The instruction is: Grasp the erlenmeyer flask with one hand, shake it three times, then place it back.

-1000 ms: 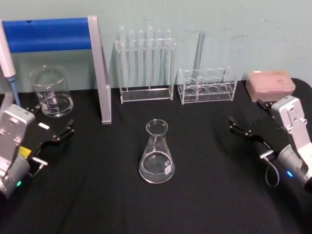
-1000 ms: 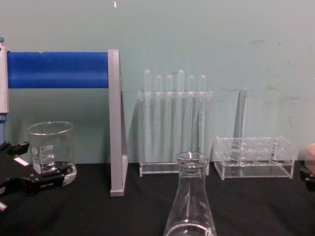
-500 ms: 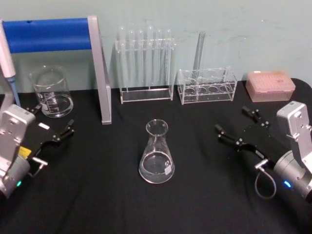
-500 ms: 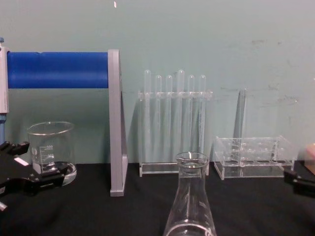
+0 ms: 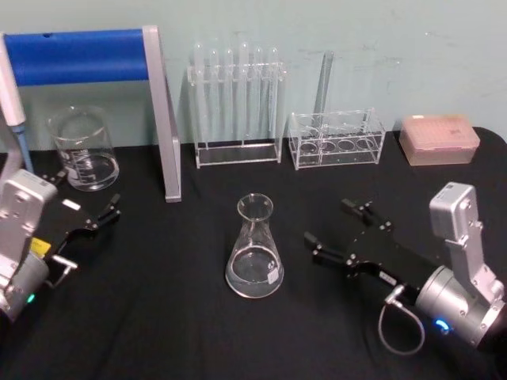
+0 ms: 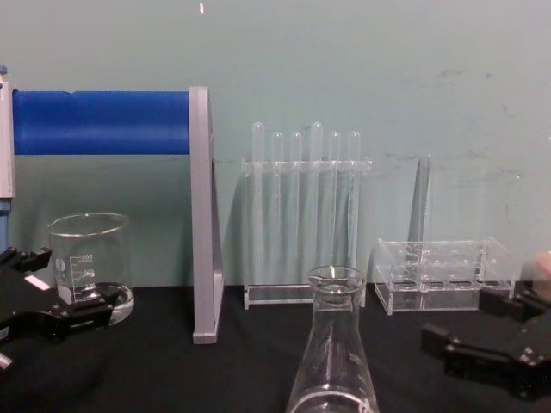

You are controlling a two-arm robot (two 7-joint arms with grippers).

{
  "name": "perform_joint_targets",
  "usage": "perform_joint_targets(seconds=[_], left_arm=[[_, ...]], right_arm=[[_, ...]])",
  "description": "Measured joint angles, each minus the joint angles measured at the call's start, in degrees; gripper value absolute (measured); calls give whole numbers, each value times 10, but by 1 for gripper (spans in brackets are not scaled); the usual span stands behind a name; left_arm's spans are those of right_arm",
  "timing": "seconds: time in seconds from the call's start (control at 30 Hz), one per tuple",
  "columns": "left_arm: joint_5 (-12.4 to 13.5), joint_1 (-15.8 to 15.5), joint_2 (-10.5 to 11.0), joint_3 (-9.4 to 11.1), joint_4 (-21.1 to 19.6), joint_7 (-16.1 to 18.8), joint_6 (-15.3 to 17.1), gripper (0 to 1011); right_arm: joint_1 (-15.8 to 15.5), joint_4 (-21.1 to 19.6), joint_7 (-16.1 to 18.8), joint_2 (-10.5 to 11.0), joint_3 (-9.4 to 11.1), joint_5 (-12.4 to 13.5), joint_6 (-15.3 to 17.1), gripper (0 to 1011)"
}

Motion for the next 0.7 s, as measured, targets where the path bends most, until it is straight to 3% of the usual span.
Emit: perform_joint_targets(seconds=[0.37,0.7], left_arm=[[0,0,0,0,0,0,0,1001],[0,0,0,0,0,0,0,1001]], right_arm=[[1,-4,45,-18,-11,2,10,1000],[23,16,68,-42,-20,-24,13,1000]])
